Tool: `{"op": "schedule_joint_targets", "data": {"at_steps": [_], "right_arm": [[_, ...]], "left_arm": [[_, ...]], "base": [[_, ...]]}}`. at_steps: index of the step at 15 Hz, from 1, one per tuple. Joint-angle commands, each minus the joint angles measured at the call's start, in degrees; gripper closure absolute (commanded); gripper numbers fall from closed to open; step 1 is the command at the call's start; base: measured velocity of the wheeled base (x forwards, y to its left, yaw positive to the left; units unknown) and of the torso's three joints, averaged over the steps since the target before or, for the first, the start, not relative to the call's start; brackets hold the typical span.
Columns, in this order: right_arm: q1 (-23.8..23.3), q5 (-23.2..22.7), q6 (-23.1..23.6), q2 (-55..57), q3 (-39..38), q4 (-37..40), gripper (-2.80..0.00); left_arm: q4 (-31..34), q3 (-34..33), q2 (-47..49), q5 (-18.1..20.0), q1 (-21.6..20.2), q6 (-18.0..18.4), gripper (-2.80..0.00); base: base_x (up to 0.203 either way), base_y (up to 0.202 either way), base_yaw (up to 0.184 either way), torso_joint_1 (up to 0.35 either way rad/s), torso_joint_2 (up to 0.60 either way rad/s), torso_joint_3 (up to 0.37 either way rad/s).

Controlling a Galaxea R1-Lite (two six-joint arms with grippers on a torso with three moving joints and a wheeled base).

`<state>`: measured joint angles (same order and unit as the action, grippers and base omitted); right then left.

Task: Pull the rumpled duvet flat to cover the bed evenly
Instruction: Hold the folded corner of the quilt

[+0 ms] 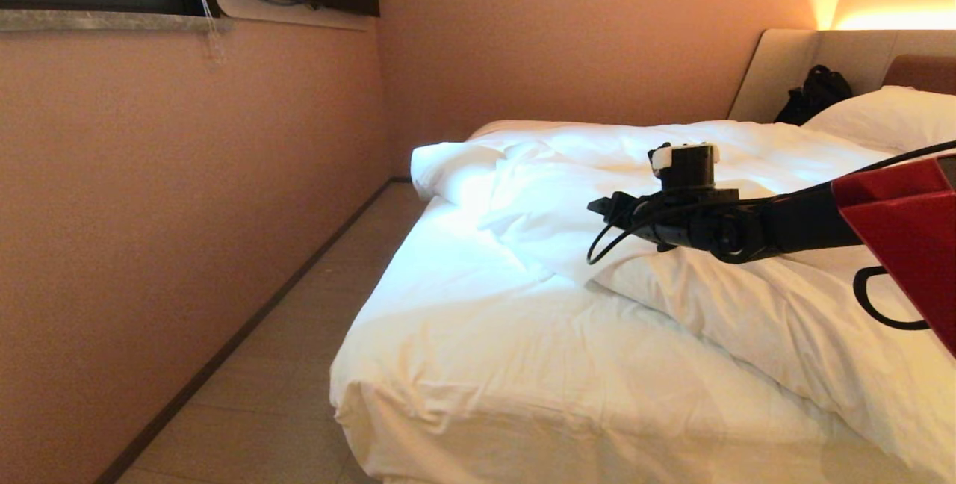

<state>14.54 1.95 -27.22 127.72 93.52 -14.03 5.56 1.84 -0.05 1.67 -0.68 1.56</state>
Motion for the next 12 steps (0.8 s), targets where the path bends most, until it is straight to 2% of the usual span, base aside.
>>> {"op": "schedule_joint_targets", "data": {"at_steps": [1,3,8,9,12], "right_arm": [[0.7,0.0,-3.5,-1.2,1.7,7.2,-2.80],[0.8,0.0,-5.7,-1.0,3.5,10.4,-2.80],[0.7,-0.7,-14.9,1.5,16.0,33.2,-2.80],[0.7,-2.3,-16.9,2.2,17.1,36.7,-2.80],[1.1,-4.5,-17.9,2.7,17.2,39.9,-2.80]], "left_arm": [[0.1,0.0,0.0,0.0,0.0,0.0,0.00],[0.0,0.0,0.0,0.0,0.0,0.0,0.00],[0.0,0.0,0.0,0.0,0.0,0.0,0.00],[0.0,0.0,0.0,0.0,0.0,0.0,0.00],[0.1,0.0,0.0,0.0,0.0,0.0,0.00]], "base": [[0.000,0.000,0.000,0.000,0.00,0.000],[0.000,0.000,0.000,0.000,0.00,0.000],[0.000,0.000,0.000,0.000,0.00,0.000],[0.000,0.000,0.000,0.000,0.00,0.000],[0.000,0.000,0.000,0.000,0.00,0.000]]}}
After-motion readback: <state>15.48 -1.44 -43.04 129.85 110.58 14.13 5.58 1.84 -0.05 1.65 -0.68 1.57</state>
